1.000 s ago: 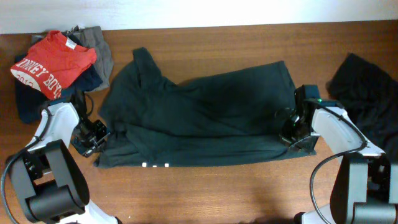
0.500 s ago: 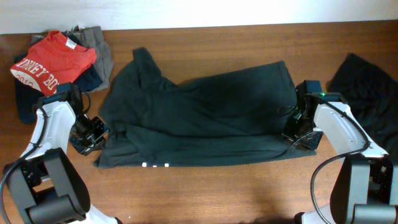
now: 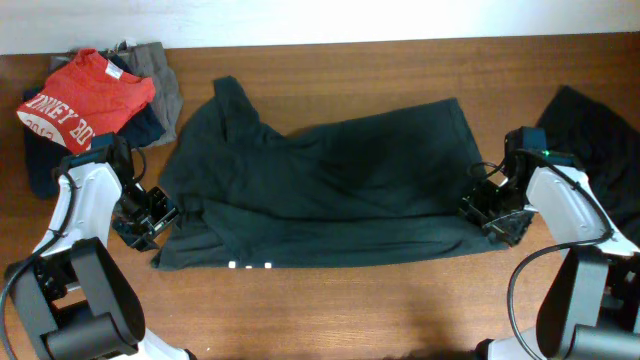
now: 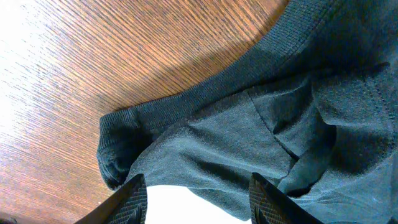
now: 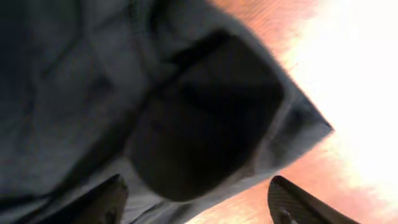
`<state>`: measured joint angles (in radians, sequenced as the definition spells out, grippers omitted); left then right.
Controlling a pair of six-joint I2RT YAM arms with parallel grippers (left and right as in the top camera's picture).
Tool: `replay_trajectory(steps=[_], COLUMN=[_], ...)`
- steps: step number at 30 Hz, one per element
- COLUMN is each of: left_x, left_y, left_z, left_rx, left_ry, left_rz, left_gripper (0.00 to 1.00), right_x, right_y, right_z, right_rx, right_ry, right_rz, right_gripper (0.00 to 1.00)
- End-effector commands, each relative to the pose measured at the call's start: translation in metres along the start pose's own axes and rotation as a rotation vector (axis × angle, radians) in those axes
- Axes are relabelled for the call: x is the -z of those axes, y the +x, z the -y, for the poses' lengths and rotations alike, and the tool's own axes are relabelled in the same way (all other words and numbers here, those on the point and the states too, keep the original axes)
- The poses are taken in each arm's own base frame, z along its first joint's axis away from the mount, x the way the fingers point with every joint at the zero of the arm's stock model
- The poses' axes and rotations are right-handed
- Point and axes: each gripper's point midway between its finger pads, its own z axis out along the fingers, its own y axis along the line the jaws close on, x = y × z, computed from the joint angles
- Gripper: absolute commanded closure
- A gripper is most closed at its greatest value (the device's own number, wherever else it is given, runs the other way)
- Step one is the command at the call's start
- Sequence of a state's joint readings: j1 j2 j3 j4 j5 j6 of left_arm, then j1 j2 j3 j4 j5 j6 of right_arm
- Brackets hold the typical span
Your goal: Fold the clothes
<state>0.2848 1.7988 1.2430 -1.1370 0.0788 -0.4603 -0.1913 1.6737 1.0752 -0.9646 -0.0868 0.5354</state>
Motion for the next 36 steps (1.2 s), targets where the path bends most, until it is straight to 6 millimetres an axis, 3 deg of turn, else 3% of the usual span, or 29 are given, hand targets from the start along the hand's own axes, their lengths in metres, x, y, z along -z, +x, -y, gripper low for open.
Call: replay_trajectory(steps=[1,5,8,9,10,11,14,19,24,25,26,27,28,30,36], left_x=[0.010,0.010,0.010,0.010,0.010,0.010,0.010,0.010,0.010,0.010,0.010,0.010,0.010,0.010,0.010], left_y=[-0.004,-0.004,-0.002,-0.002,-0.002,-0.002,-0.002,-0.003,-0.003,-0.003,-0.003,-0.003,-0.003,-0.002,-0.003], left_z=[0.004,0.005,0.007,0.007,0.007,0.007,0.007,0.008,0.008,0.008,0.008,0.008,0.008,0.007,0.008], left_rx=[-0.006,-0.006,-0.006,-0.006,-0.006,-0.007,-0.007,-0.007,-0.006,-0.007,-0.006,-0.007,-0.007,-0.007,-0.007], left_ry=[0.027,0.032,0.047,0.047,0.047,0.047,0.047,0.048,0.048,0.048,0.048,0.048,0.048,0.046,0.047], left_rz=[0.028,0.025,0.017,0.018,0.018,0.018,0.017,0.020,0.020,0.020,0.020,0.020,0.020,0.017,0.019], left_gripper=[0.47,0.47,0.48,0.48,0.48,0.47,0.47,0.47,0.47,0.47,0.48,0.47,0.47,0.48,0.47], right_x=[0.000,-0.001,0.000,0.000,0.000,0.000,0.000,-0.001,-0.006,-0.008,-0.010,-0.012,-0.013,-0.011,0.000], right_y=[0.002,-0.006,-0.010,-0.010,-0.011,-0.014,-0.019,-0.015,-0.015,-0.017,-0.020,-0.022,-0.026,-0.034,-0.052], right_z=[-0.011,-0.009,-0.011,-0.011,-0.009,-0.003,0.007,-0.006,-0.006,-0.007,-0.008,-0.008,-0.007,-0.001,0.004], right_rx=[0.012,-0.013,-0.015,-0.015,-0.015,-0.016,-0.013,-0.008,-0.012,-0.011,-0.011,-0.011,-0.011,-0.014,-0.032], right_ry=[-0.047,-0.031,-0.040,-0.039,-0.028,0.007,0.063,-0.005,-0.004,-0.006,-0.008,-0.005,0.008,0.044,0.068], right_rz=[-0.014,0.023,0.039,0.041,0.047,0.062,0.094,0.063,0.053,0.056,0.063,0.068,0.088,0.124,0.188], right_gripper=[0.33,0.53,0.55,0.48,0.31,0.22,0.20,0.37,0.48,0.53,0.64,0.67,0.83,0.96,0.96])
